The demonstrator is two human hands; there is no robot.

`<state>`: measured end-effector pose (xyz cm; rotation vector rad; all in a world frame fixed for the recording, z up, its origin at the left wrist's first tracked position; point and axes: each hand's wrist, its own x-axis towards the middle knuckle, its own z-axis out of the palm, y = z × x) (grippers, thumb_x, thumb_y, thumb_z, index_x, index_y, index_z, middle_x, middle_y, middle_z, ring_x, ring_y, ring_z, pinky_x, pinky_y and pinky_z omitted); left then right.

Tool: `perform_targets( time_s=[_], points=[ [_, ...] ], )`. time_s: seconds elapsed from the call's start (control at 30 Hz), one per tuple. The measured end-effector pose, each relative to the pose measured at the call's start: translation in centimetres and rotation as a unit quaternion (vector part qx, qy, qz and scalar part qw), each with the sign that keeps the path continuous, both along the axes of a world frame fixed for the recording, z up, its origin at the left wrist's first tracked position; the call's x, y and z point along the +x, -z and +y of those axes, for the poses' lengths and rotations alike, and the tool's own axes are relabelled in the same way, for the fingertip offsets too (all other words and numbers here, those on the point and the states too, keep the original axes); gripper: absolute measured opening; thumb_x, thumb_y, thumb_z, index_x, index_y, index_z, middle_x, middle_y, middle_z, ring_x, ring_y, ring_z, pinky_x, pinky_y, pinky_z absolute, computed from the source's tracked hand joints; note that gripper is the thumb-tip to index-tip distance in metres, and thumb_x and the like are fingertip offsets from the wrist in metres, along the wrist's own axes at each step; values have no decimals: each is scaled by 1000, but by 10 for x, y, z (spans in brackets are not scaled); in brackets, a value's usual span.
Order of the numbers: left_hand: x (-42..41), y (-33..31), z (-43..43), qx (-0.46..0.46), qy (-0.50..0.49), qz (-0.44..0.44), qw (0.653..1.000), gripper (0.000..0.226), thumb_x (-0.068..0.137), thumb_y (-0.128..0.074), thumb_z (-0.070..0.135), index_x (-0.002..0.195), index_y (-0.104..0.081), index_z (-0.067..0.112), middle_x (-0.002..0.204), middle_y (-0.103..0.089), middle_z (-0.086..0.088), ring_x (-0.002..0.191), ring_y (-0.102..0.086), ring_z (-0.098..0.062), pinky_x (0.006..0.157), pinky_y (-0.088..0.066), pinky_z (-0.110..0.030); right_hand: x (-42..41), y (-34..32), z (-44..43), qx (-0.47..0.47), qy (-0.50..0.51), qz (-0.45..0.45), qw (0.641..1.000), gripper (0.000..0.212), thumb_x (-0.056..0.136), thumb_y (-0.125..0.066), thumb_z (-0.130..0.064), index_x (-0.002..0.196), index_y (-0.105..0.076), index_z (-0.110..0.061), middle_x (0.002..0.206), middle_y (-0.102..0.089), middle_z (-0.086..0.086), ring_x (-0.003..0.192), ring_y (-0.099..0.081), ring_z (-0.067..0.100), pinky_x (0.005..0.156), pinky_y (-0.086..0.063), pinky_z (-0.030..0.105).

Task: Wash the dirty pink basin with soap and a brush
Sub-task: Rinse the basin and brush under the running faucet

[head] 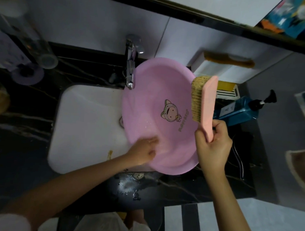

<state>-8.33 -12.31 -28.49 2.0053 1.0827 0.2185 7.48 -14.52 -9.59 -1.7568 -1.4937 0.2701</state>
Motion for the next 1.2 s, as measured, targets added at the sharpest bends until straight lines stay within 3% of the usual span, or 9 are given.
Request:
perform_targets(
  time_s=[0.1, 0.23, 0.37, 0.5, 0.73, 0.83, 0.97, 1.1, 1.2],
  points=[
    [-34, 3, 14, -9, -181, -61, 982, 49, 76, -57, -7, 122, -60, 9, 124, -55, -16, 117, -51, -30, 104, -38, -31, 11, -7, 3, -23, -15, -51, 998, 29, 81, -55, -32, 91, -55, -5, 72, -58, -4, 62, -58, 3, 49, -51, 30],
    [-50, -15, 36, -131, -386, -56, 911, 76, 75, -61, -6, 139, -25, 14, 132, -26, -16, 110, -33, -20, 90, -37, -27, 17, -30, 26, -43, -51, -140, 988, 25, 83, -53, -31, 95, -54, -10, 74, -60, 0, 60, -59, 16, 48, -50, 35],
    [-50, -9, 40, -165, -360, -110, 912, 84, 74, -60, -9, 137, -10, 14, 133, -36, -15, 102, -46, -17, 72, -43, -22, 12, -53, 67, -70, -68, -245, 965, 28, 81, -59, -32, 99, -55, -10, 80, -58, 1, 66, -55, 20, 49, -38, 22],
    [-56, -9, 45, -113, -362, -111, 919, 82, 72, -58, -10, 137, -11, 8, 136, -32, -16, 112, -47, -28, 76, -41, -29, 5, -68, 95, -117, -55, -330, 935, 32, 82, -61, -34, 102, -58, -8, 82, -63, 8, 71, -60, 27, 60, -51, 36],
    [-74, -22, 81, 20, -367, -120, 922, 75, 73, -49, -12, 139, -24, 12, 136, -40, -8, 102, -55, -31, 71, -42, -33, 27, -38, 47, -137, -16, -248, 959, 35, 86, -62, -31, 104, -51, -4, 76, -55, 5, 62, -55, 24, 52, -45, 31],
    [-69, -23, 84, 82, -369, -101, 920, 79, 75, -51, -15, 145, -24, 11, 144, -38, -10, 121, -46, -31, 87, -43, -35, 27, -21, 26, -124, 3, -219, 968, 38, 82, -58, -36, 97, -54, -1, 74, -59, 10, 58, -51, 22, 51, -39, 26],
    [-36, -5, 70, 226, -341, 45, 911, 78, 74, -54, -14, 143, -21, -8, 149, -22, -31, 138, -23, -43, 113, -22, -48, 19, -8, 15, -91, 21, -185, 978, 35, 78, -55, -33, 89, -57, 0, 68, -62, 12, 54, -56, 24, 46, -43, 25],
    [14, 15, 30, 78, -187, 177, 963, 74, 95, -33, 26, 142, 17, -2, 154, 13, -24, 144, 9, -35, 113, 13, -42, 19, -6, 16, -65, 16, -173, 983, 45, 77, -46, -43, 84, -57, 0, 61, -56, 6, 48, -45, 15, 44, -25, 12],
    [39, 22, 17, 49, -93, 201, 974, 73, 94, -18, 38, 143, 18, -2, 153, 20, -22, 143, 19, -32, 110, 21, -39, 19, -4, 13, -71, 2, -182, 981, 50, 77, -43, -48, 85, -57, 0, 62, -59, 9, 47, -47, 16, 43, -33, 16]
  ],
)
